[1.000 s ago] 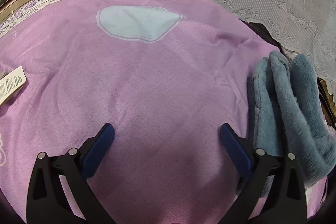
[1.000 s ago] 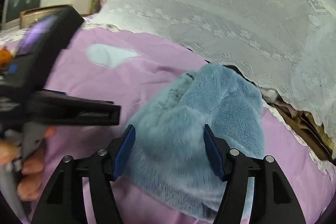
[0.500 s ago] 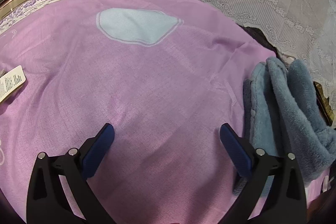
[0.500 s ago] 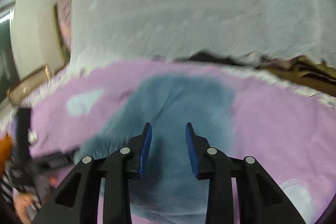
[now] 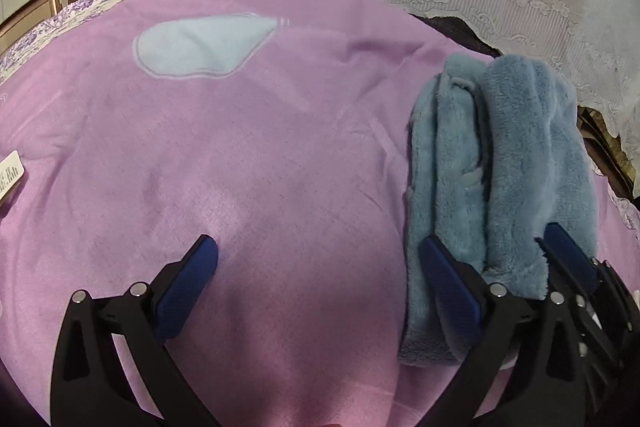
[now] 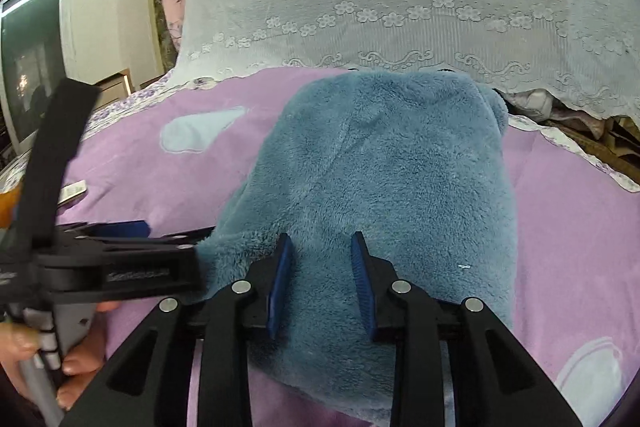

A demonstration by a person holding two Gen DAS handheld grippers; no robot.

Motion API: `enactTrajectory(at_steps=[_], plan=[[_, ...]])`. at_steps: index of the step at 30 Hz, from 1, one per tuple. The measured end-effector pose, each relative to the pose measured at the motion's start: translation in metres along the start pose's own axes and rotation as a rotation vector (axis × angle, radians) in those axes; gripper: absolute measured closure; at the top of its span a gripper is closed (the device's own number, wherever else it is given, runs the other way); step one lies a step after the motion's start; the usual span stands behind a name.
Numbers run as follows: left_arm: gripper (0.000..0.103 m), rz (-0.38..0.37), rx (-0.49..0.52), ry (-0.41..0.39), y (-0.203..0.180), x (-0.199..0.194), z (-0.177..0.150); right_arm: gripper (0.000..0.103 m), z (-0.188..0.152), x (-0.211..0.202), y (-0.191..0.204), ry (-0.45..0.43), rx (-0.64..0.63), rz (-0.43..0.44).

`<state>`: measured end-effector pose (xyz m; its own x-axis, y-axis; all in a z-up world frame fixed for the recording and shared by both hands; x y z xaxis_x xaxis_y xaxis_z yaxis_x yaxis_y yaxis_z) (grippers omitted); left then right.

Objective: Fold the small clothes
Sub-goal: 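Carry the held blue jacket with the right tool and lower it onto the bedspread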

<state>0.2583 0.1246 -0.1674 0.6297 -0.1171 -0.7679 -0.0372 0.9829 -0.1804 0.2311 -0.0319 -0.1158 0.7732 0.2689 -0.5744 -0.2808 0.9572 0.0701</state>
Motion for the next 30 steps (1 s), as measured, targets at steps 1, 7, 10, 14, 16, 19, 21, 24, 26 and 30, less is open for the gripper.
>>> enactTrajectory(at_steps=[1, 7, 10, 14, 16, 19, 21, 24, 26, 30], plan=[[0.004, 0.005, 0.004, 0.000, 0.000, 0.001, 0.000, 0.072, 0.001, -0.002, -0.001, -0.004, 0.005, 0.009], [0.004, 0.021, 0.004, -0.016, 0.003, -0.004, 0.001, 0.071, 0.039, -0.023, -0.041, -0.097, 0.135, -0.006], [0.004, -0.015, -0.025, -0.102, 0.003, -0.026, 0.018, 0.071, 0.055, -0.009, -0.057, -0.074, 0.148, -0.036], [0.004, -0.053, 0.027, -0.152, -0.022, -0.039, 0.035, 0.071, 0.071, 0.016, -0.064, -0.028, 0.156, -0.020], [0.004, -0.032, 0.091, -0.143, -0.039, -0.029, 0.035, 0.070, 0.076, 0.029, -0.064, -0.013, 0.136, -0.032], [0.004, 0.080, 0.160, -0.076, -0.044, 0.007, 0.025, 0.063, 0.063, 0.052, -0.062, 0.053, 0.127, -0.032], [0.004, 0.043, 0.127, -0.028, -0.039, 0.024, 0.020, 0.062, 0.045, 0.074, -0.065, 0.111, 0.129, -0.035], [0.004, 0.028, 0.119, -0.018, -0.037, 0.030, 0.020, 0.062, 0.039, 0.086, -0.070, 0.112, 0.167, -0.003], [0.004, 0.049, 0.135, -0.040, -0.041, 0.027, 0.020, 0.062, 0.038, 0.085, -0.071, 0.113, 0.174, 0.008], [0.004, -0.015, 0.093, -0.062, -0.039, 0.022, 0.017, 0.061, 0.042, 0.044, -0.072, -0.094, 0.220, 0.010]])
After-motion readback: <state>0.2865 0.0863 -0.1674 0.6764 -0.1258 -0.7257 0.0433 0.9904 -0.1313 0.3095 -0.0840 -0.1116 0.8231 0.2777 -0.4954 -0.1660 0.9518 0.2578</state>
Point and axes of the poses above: each gripper's, at about its wrist camera, not at the fingertips, and x roughly the way its jaws point, y to its left, z to its top, the point moved 10 cm from there along x, roughly the way its jaws point, and after that the axes turned 2 degrees about x, right-handed, at the moved point
